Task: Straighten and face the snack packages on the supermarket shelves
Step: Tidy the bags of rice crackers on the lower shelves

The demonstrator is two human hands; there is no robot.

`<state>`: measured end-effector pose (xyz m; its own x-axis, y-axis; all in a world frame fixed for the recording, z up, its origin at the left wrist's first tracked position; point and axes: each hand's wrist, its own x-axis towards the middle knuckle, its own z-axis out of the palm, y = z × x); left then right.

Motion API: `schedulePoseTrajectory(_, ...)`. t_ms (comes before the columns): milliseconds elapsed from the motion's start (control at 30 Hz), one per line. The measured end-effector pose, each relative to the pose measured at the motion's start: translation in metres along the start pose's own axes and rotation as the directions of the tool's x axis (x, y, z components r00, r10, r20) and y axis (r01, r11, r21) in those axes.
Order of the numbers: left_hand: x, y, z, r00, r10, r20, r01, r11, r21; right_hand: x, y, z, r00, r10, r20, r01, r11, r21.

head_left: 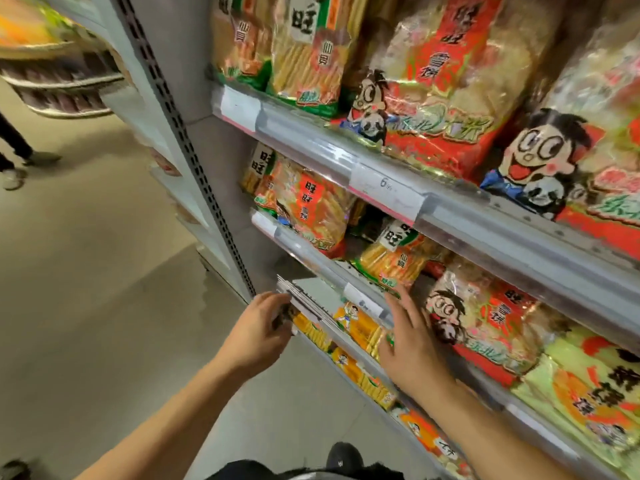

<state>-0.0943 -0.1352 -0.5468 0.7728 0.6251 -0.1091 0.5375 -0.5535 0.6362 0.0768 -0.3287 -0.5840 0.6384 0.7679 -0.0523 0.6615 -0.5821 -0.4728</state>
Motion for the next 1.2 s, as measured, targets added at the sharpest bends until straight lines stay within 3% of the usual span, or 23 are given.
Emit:
schedulePoseTrajectory(167, 0.068, -0.002, -0.009, 0.993, 0.107, 0.047, -0.104, 0.992, -0.066, -0.003, -0.001, 0.013, 0.996, 0.069, -0.054, -0.072, 0.996, -0.059)
schedulePoseTrajectory(367, 0.153, -0.013, -0.041, 0.983, 0.177, -0.051, -0.184, 0.947, -0.265, 0.003, -0.026, 0.015, 0.962, 0.227, -0.152, -0.213, 0.972, 0.103)
schedulePoseTrajectory(433, 0.177, -0.016, -0.052, 0.972, 0.221, -0.074, -0.233, 0.929, -0.289, 0.009, -0.035, 0.014, 0.926, 0.32, -0.201, -0.293, 0.944, 0.155)
schedulePoseTrajectory(533, 0.204, -0.021, -0.062, 0.934, 0.334, -0.131, -0.357, 0.895, -0.267, 0.026, -0.047, 0.008, 0.827, 0.403, -0.391, -0.39, 0.913, 0.115)
schedulePoseTrajectory(600, 0.216, -0.026, -0.066, 0.935, 0.344, -0.09, -0.355, 0.897, -0.264, 0.04, -0.056, 0.0, 0.757, 0.462, -0.463, -0.41, 0.886, 0.215)
schedulePoseTrajectory(700, 0.219, -0.034, -0.064, 0.941, 0.34, 0.012, -0.324, 0.908, -0.265, 0.062, -0.061, -0.015, 0.652, 0.652, -0.387, -0.476, 0.75, 0.46)
schedulePoseTrajectory(800, 0.219, -0.034, -0.063, 0.942, 0.334, 0.023, -0.309, 0.895, -0.32, 0.081, -0.061, -0.023, 0.567, 0.765, -0.305, -0.463, 0.602, 0.65)
schedulePoseTrajectory(900, 0.22, -0.025, -0.066, 0.959, 0.281, 0.049, -0.231, 0.867, -0.442, 0.091, -0.056, -0.027, 0.57, 0.808, -0.146, -0.445, 0.454, 0.772)
schedulePoseTrajectory(1000, 0.218, -0.019, -0.064, 0.962, 0.266, 0.053, -0.213, 0.862, -0.46, 0.095, -0.049, -0.032, 0.596, 0.803, -0.011, -0.525, 0.4, 0.751)
schedulePoseTrajectory(1200, 0.216, -0.018, -0.06, 0.971, 0.239, 0.01, -0.204, 0.85, -0.486, 0.103, -0.041, -0.033, 0.579, 0.814, 0.043, -0.547, 0.349, 0.761)
